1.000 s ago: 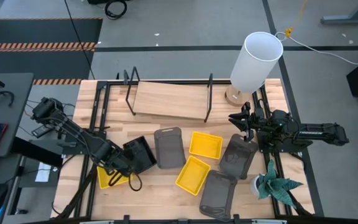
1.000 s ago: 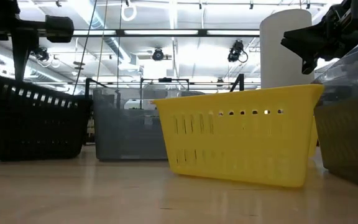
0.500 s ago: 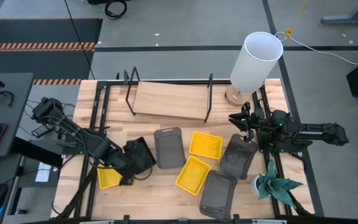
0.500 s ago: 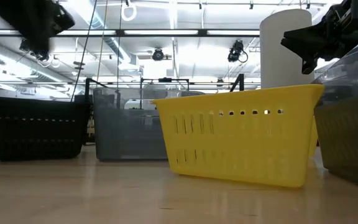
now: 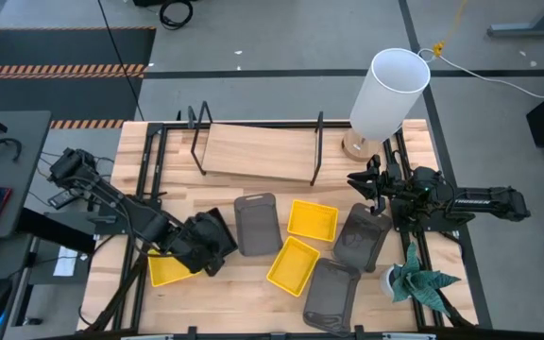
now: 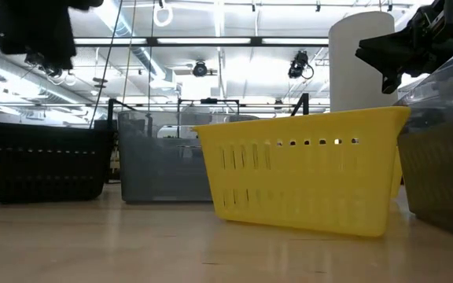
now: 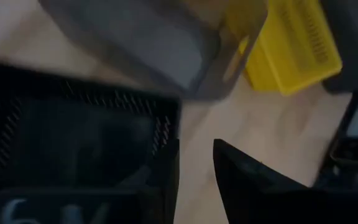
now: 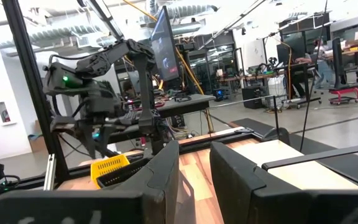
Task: Stack baskets on shelf by color
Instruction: Put the stacked black basket on the shelf
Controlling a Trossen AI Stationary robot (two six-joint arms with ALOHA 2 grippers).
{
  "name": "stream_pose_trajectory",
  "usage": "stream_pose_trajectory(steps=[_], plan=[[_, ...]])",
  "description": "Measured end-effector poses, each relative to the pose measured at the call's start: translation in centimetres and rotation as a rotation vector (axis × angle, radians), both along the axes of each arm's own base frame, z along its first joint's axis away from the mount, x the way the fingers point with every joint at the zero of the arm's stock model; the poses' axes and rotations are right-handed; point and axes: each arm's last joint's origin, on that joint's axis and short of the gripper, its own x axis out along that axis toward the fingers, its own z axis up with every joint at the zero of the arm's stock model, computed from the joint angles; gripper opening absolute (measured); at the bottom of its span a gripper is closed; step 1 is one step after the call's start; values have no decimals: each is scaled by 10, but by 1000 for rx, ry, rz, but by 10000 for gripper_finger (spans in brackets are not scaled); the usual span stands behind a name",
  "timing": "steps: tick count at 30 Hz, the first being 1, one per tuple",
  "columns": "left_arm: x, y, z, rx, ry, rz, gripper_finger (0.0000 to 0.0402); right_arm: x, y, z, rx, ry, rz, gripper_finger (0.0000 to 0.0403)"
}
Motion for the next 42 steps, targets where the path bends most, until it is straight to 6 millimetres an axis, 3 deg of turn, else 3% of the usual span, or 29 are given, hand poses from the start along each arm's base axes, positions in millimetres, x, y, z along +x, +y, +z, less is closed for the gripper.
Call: stream_pose_trajectory(steps=[7,11,16,20,33,37,42], plan=[[13,-11,-24,-92,134,-73,102,0,0,0,1,3,0,96],[16,-6,-30,-162,229,-91,99,0,0,0,0,0,0,96],[23,5,-29,-151,220,-86,85,0,0,0,0,0,0,96],[33,-1,-39,-166,200,-97,81,0,0,0,0,1,0,96],[57,-10,-38,57,373,-163,80,0,0,0,0,2,0,96],[59,-11,-48,70,409,-161,86,0,0,0,0,2,0,96],[63,-14,-63,85,457,-169,126,0,0,0,0,2,0,96]])
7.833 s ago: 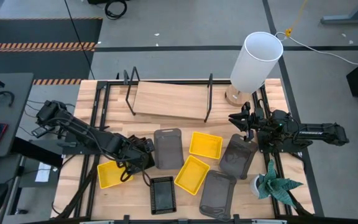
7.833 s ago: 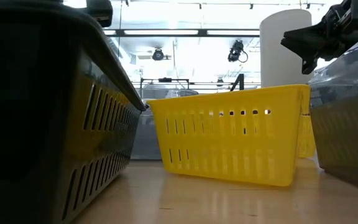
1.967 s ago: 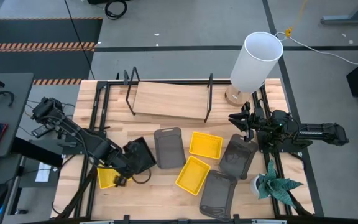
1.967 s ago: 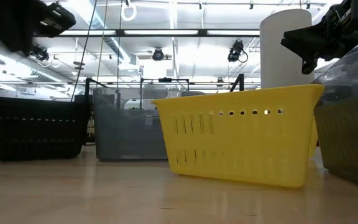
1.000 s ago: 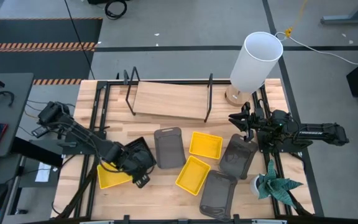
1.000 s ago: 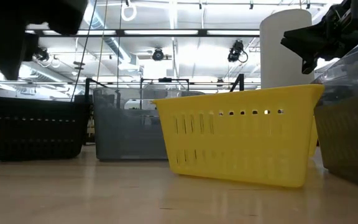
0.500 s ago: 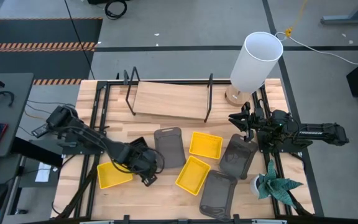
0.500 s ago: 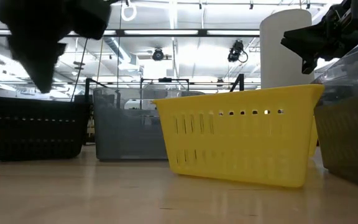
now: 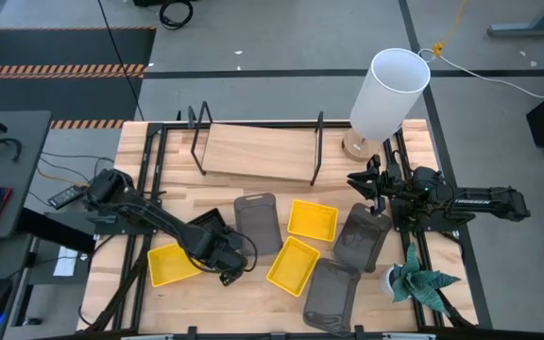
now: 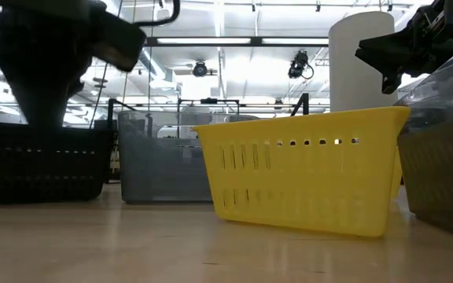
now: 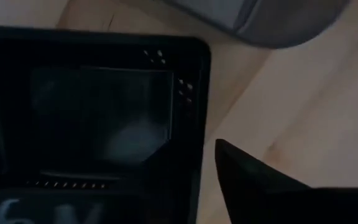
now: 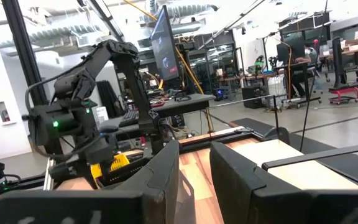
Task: Stack baskets on shelf by color
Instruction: Put the stacked black basket on the shelf
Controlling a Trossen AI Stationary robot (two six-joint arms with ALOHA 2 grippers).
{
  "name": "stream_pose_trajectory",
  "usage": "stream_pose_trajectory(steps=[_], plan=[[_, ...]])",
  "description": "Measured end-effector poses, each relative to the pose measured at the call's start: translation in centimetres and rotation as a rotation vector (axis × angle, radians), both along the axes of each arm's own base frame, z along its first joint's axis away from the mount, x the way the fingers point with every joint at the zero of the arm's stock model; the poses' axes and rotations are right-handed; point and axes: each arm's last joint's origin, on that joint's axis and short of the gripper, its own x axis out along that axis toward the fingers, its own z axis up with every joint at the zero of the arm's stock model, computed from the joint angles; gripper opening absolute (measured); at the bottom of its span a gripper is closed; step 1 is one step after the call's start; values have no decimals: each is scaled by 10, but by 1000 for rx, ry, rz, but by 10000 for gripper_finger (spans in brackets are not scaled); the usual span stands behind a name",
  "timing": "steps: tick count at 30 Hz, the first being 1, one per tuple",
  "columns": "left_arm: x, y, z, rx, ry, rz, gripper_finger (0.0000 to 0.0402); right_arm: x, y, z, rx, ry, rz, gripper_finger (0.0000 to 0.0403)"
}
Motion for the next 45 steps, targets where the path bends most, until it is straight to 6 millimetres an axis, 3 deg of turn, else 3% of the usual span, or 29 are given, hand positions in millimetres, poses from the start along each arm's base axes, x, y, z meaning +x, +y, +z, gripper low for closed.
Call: stream_pose_trajectory(steps=[7,12,17,24,35,45], plan=[[-3,0,-6,7,71,-51,150,0,0,0,0,0,0,96],[-6,-5,-9,37,89,-110,108,0,0,0,0,1,0,96],[-11,-5,-10,52,128,-120,25,0,0,0,0,1,0,96],[-17,-5,-5,42,162,-155,21,0,0,0,0,0,0,96],[-34,3,41,-1,40,-328,21,0,0,0,0,0,0,96],[-41,34,92,234,62,-481,21,0,0,0,0,1,0,96]])
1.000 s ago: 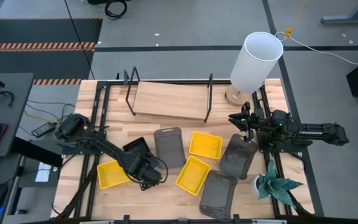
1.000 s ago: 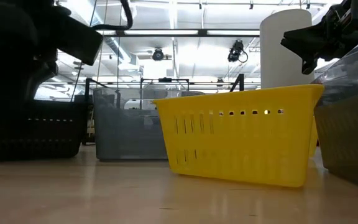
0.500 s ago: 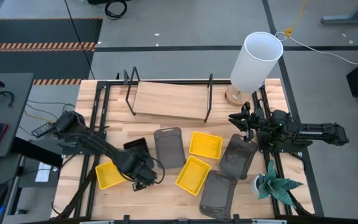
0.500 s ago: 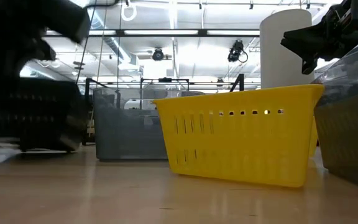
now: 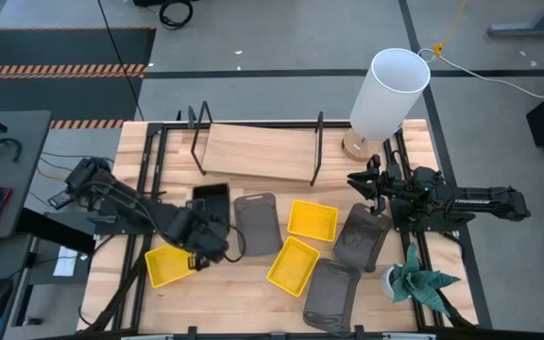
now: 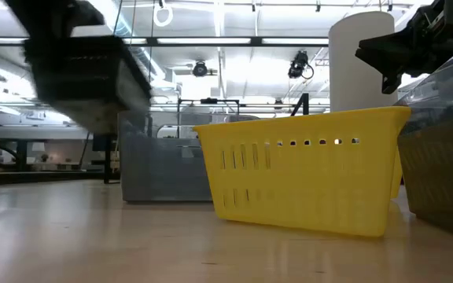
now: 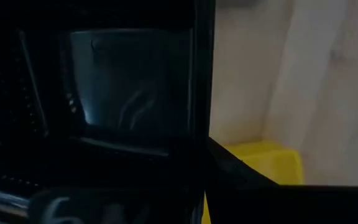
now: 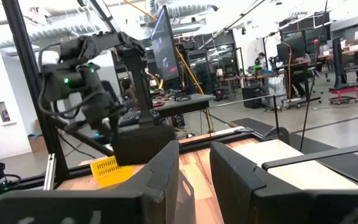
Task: Stack baskets on shelf by color
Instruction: Put the stacked black basket on the shelf
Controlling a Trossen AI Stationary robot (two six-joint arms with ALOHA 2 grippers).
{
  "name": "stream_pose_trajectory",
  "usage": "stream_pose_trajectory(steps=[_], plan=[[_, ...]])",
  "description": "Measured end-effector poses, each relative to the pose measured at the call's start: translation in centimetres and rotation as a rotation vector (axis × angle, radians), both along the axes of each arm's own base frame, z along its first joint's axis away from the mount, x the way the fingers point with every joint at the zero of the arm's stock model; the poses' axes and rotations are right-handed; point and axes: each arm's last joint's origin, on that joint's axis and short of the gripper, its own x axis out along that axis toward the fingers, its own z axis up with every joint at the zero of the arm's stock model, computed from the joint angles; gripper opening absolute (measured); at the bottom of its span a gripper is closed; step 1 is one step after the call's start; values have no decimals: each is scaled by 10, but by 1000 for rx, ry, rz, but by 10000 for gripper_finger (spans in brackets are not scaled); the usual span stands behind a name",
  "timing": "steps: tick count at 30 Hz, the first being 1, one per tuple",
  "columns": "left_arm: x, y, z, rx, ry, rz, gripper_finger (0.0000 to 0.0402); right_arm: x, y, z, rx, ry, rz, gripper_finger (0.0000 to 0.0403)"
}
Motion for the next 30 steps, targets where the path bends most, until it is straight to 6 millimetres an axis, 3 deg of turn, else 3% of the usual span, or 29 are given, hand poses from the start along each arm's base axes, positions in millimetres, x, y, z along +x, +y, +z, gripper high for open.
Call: stream_pose_trajectory(steps=[6,22,30], plan=[[11,29,3,122,17,-92,21,0,0,0,0,0,0,96],[39,150,-14,219,36,-175,21,0,0,0,0,0,0,96],[29,206,-14,237,81,-125,21,0,0,0,0,-1,0,96]])
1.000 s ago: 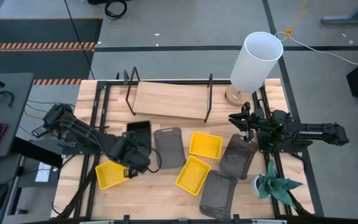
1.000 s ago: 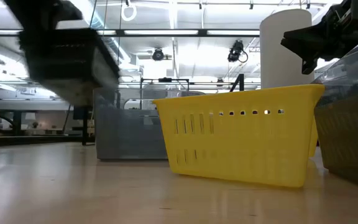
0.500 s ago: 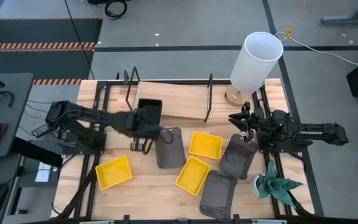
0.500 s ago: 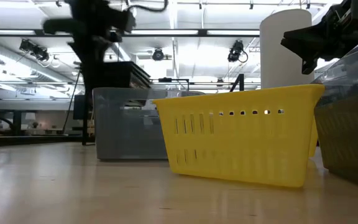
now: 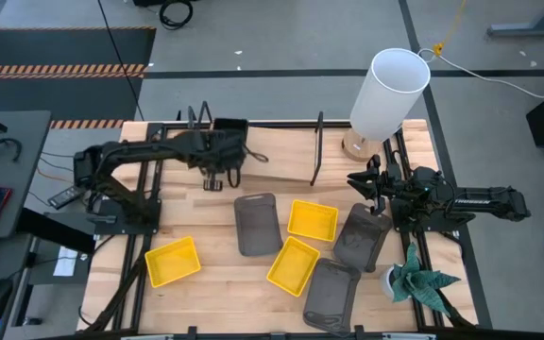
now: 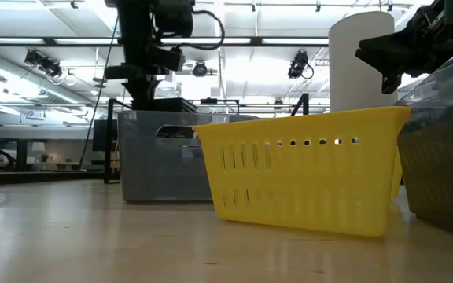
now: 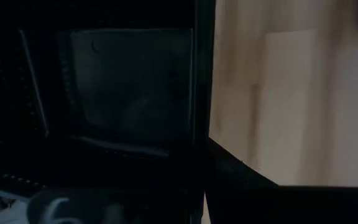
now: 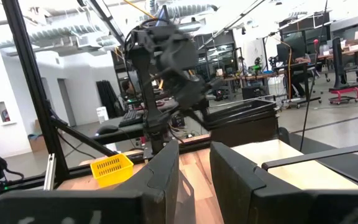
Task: Stack baskets on shelf by color
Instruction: Put the stacked black basket on the shelf
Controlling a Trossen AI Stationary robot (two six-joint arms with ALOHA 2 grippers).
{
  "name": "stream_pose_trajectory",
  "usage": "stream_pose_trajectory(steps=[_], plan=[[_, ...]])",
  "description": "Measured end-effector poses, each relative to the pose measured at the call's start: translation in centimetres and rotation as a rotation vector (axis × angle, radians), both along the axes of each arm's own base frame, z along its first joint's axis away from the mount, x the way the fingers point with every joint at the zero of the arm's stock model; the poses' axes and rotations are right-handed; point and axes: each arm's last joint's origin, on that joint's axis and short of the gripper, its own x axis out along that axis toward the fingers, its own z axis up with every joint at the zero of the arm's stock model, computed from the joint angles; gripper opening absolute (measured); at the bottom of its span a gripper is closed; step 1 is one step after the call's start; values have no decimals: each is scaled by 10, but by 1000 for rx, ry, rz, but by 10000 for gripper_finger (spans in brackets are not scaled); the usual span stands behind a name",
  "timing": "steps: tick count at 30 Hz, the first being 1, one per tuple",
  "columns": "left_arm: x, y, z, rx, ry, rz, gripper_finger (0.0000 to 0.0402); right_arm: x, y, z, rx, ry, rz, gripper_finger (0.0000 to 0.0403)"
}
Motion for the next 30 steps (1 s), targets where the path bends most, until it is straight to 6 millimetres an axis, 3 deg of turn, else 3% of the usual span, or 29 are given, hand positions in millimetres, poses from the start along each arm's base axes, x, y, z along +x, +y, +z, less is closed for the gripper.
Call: stream_pose_trajectory(steps=[8,19,24,30], plan=[[-9,32,0,-72,-53,63,21,0,0,0,0,0,0,96],[-15,44,-2,-145,-76,75,21,0,0,0,0,0,0,96],[-24,42,-25,-186,-8,81,22,0,0,0,0,0,0,96],[-28,37,-41,-105,77,66,32,0,0,0,0,0,0,96]])
